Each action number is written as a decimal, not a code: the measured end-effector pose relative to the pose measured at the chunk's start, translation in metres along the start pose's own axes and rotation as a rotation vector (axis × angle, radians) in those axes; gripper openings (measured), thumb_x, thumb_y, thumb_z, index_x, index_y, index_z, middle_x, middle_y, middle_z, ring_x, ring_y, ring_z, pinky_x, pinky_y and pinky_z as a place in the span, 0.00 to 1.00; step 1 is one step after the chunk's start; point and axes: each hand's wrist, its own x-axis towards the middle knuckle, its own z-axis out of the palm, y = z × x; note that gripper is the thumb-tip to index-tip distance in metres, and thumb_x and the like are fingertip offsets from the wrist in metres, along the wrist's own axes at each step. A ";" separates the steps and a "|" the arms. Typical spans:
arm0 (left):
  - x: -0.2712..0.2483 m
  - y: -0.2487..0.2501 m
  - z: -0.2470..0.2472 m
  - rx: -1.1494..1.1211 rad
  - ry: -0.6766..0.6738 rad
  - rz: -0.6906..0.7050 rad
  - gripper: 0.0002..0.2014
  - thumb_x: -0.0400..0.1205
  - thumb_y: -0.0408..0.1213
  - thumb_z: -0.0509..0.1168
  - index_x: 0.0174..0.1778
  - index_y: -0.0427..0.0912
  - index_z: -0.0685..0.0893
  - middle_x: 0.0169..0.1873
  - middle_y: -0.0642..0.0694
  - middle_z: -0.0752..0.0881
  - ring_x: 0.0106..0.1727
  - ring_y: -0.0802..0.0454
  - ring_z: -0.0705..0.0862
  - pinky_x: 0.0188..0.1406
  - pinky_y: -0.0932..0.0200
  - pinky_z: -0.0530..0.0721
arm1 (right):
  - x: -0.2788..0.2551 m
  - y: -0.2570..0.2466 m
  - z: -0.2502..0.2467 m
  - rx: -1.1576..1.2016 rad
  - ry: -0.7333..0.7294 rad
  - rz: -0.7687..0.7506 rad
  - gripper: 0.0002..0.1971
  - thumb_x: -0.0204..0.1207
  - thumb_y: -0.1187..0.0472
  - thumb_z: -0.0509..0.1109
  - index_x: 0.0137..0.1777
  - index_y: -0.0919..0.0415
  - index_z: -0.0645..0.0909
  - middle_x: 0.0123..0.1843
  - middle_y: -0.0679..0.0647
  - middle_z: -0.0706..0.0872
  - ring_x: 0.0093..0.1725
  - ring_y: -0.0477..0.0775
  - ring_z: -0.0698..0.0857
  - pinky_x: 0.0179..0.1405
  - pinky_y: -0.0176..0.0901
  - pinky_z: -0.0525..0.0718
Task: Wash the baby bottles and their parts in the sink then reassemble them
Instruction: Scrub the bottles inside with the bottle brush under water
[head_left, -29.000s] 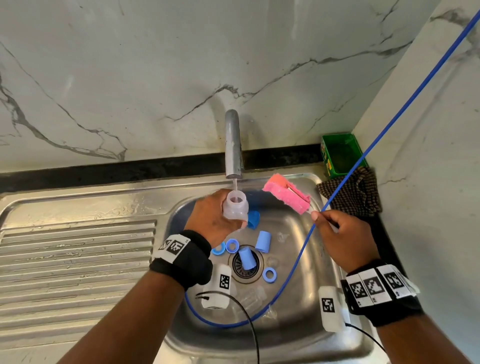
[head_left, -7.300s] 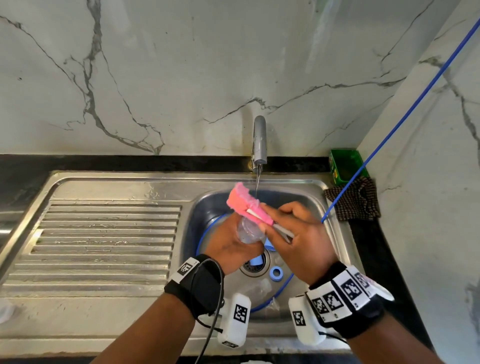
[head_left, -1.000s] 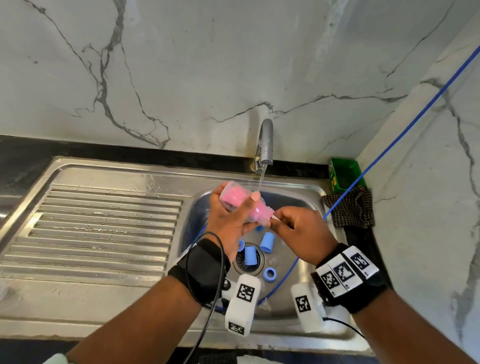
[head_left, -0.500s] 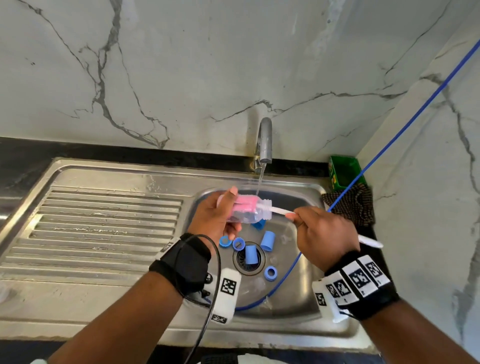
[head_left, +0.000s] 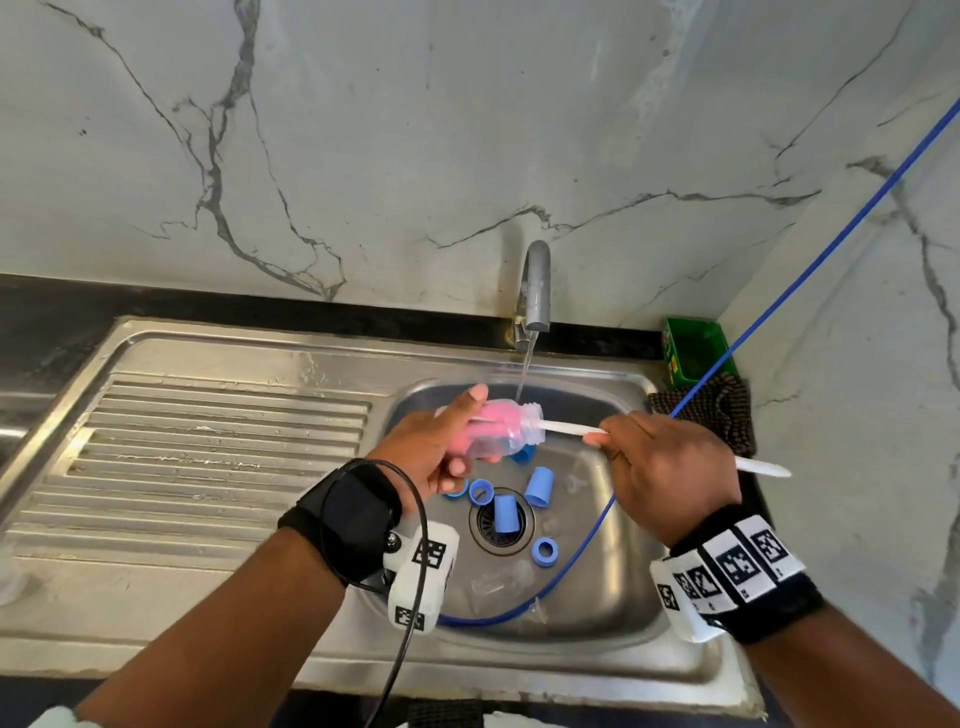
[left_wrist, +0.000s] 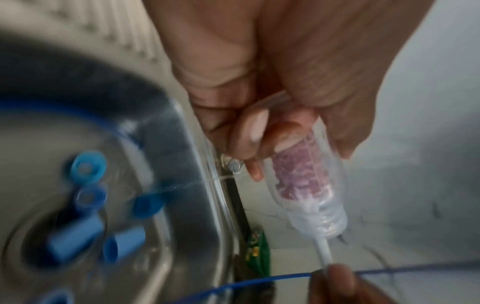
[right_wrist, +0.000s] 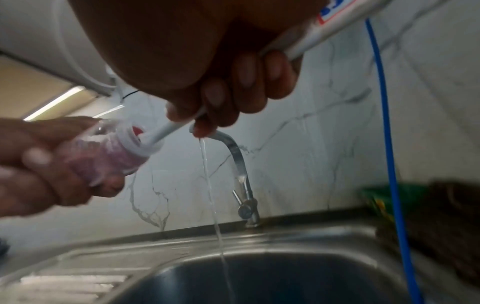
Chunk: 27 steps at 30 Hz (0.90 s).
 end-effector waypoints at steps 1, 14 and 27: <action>0.001 -0.003 0.000 0.050 0.013 0.077 0.26 0.79 0.59 0.69 0.60 0.39 0.82 0.45 0.33 0.87 0.24 0.54 0.73 0.22 0.62 0.73 | -0.002 -0.003 0.001 0.003 -0.054 0.081 0.20 0.86 0.46 0.60 0.37 0.54 0.83 0.29 0.51 0.84 0.26 0.62 0.83 0.23 0.43 0.71; -0.002 0.002 -0.011 -0.159 0.034 0.195 0.20 0.79 0.54 0.64 0.62 0.45 0.79 0.61 0.42 0.86 0.52 0.44 0.90 0.46 0.46 0.90 | -0.007 -0.014 0.000 0.026 -0.112 0.062 0.23 0.87 0.42 0.57 0.37 0.53 0.83 0.29 0.49 0.82 0.24 0.56 0.81 0.20 0.39 0.68; -0.010 -0.013 -0.024 0.205 -0.037 0.578 0.15 0.66 0.47 0.82 0.43 0.49 0.86 0.61 0.54 0.87 0.65 0.52 0.85 0.57 0.52 0.87 | -0.007 -0.033 -0.018 0.094 -0.399 0.345 0.21 0.85 0.39 0.59 0.44 0.52 0.84 0.38 0.51 0.88 0.39 0.62 0.86 0.31 0.43 0.66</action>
